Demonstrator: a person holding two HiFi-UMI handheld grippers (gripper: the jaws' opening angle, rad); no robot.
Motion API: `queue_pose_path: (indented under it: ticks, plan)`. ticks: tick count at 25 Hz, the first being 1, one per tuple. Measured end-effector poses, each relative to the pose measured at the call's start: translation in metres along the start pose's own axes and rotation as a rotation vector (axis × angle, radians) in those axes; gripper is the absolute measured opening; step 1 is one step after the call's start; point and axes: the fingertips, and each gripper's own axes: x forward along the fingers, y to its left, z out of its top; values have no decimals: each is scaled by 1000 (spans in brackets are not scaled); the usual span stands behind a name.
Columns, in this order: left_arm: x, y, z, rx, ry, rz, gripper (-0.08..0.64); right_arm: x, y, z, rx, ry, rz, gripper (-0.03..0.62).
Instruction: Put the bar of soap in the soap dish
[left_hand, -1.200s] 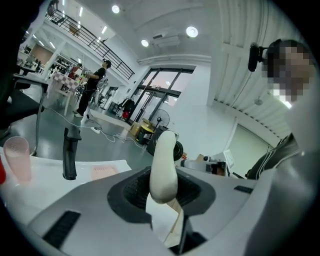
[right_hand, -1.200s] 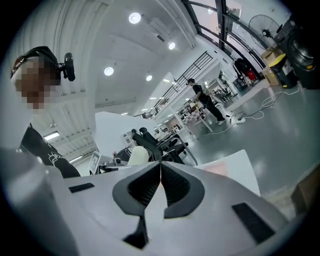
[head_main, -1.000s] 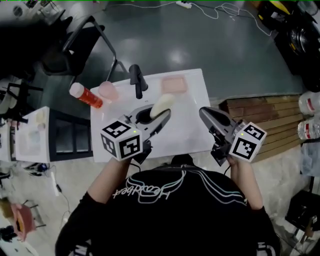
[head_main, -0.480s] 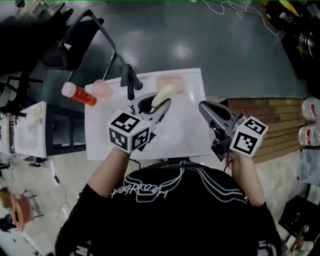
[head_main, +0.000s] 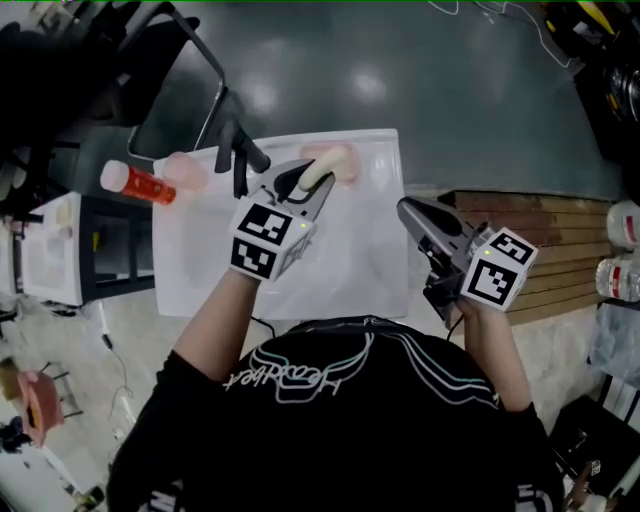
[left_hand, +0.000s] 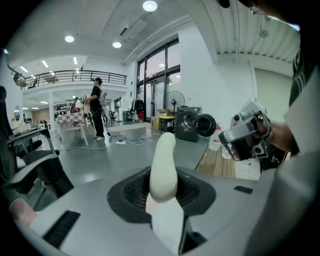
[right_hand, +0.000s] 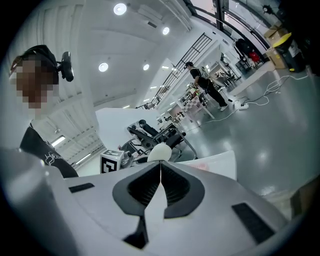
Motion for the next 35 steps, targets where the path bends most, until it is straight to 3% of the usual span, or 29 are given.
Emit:
queue_pose_path:
  ticks: [8,15,20,26,30,35]
  plan:
    - [42,19,-40,205,114,63,127,4,-30,-20,31,49,-19,28]
    - [65,32,-66,271,177,92,126,2,-47,-31,63,68,-29,28]
    - [78,37,-76,365,216,94,127,3,-53,-34,86,69,-19,28]
    - [90,41,-82,409,231,100,127,4,-59,-41,110,84,-6,28]
    - [88,47,-75,349,200,103,138,3,-65,-40,125,78,-8,28]
    - [89,43,-74,298,221,72,210,-2,-67,-37,145,68,0,28]
